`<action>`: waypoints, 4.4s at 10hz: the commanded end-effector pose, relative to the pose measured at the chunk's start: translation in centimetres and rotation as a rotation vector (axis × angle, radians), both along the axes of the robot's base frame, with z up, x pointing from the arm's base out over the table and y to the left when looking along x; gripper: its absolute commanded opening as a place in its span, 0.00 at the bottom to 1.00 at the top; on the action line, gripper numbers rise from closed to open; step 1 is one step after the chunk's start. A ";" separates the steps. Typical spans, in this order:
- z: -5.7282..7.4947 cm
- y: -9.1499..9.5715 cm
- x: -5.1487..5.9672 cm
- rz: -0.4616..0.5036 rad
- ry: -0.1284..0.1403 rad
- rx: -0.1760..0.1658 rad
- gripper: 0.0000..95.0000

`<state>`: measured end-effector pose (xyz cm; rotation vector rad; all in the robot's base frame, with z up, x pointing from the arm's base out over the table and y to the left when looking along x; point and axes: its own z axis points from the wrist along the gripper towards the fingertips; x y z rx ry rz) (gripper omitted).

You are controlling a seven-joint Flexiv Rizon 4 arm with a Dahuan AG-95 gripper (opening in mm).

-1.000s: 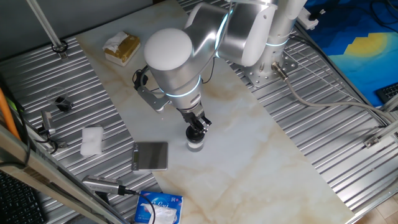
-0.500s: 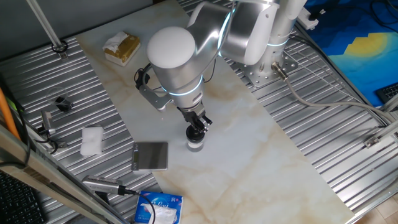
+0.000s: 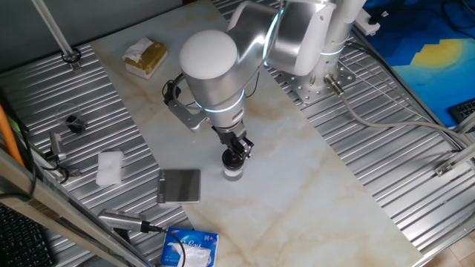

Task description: Screw the lid onto the jar

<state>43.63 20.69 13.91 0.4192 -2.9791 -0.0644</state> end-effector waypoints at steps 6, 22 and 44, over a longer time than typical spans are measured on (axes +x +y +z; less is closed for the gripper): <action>0.1 0.1 0.2 0.037 -0.064 0.002 0.40; 0.4 0.2 0.0 0.417 -0.134 0.012 0.40; 0.2 0.3 0.5 0.522 -0.109 0.030 0.40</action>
